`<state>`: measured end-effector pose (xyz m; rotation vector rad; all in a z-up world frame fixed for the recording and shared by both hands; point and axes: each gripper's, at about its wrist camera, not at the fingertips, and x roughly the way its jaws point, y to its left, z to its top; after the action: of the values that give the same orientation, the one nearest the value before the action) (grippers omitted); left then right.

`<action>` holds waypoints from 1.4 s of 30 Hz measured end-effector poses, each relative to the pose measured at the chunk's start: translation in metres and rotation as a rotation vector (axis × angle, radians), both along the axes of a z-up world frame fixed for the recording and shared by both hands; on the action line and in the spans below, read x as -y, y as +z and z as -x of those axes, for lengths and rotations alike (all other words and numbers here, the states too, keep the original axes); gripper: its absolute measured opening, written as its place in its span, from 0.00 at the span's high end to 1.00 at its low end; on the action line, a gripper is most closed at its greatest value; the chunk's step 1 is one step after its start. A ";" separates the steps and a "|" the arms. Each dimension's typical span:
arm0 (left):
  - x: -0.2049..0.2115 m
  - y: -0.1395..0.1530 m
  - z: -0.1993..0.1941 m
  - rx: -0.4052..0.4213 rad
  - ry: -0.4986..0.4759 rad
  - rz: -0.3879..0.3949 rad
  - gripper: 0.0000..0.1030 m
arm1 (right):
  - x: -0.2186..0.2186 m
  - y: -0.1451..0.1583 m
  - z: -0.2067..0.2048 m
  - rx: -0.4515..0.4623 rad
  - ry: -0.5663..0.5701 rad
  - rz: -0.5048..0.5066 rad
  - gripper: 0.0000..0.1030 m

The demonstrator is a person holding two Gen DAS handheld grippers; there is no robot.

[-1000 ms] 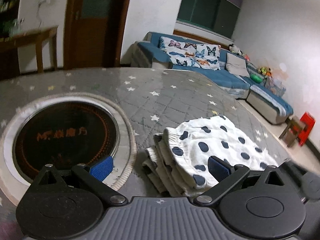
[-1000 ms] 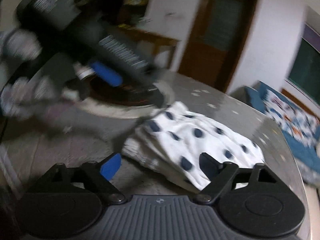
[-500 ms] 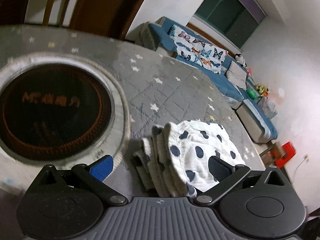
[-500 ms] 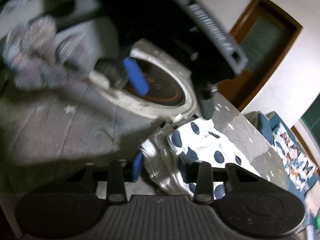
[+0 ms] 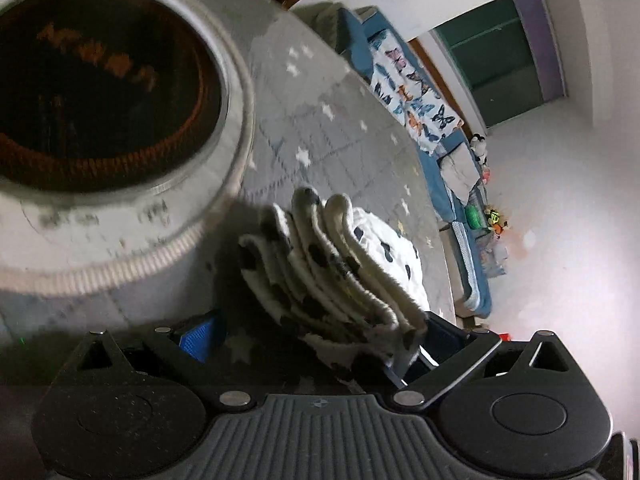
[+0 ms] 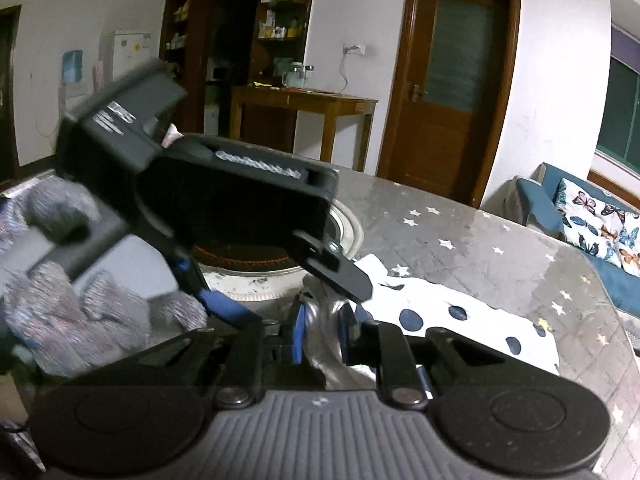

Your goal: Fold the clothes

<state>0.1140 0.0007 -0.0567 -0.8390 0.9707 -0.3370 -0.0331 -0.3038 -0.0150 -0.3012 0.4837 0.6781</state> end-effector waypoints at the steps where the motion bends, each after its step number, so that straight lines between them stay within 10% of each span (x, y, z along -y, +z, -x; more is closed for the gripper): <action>1: 0.002 0.000 -0.001 0.002 -0.002 0.006 0.01 | 0.001 0.000 0.002 -0.002 0.000 -0.007 0.85; 5: 0.008 -0.003 -0.007 -0.007 -0.008 0.045 0.12 | 0.007 0.001 0.008 -0.020 0.021 -0.032 0.85; 13: 0.000 -0.019 -0.009 -0.042 -0.019 0.061 0.67 | 0.019 -0.002 0.015 -0.104 0.082 -0.084 0.82; 21: -0.007 -0.019 -0.005 -0.023 -0.011 0.032 0.70 | 0.075 0.007 -0.018 -0.216 -0.042 -0.224 0.76; 37: -0.017 -0.012 -0.001 -0.003 0.000 -0.018 0.69 | 0.118 -0.038 -0.126 -0.289 -0.376 -0.110 0.70; 42: -0.018 -0.011 -0.001 0.001 0.002 -0.029 0.69 | 0.143 -0.045 -0.127 -0.329 -0.432 -0.125 0.55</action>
<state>0.1154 0.0190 -0.0678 -0.8138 0.9716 -0.3208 0.0939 -0.4464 -0.0604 0.0388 0.7891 0.3313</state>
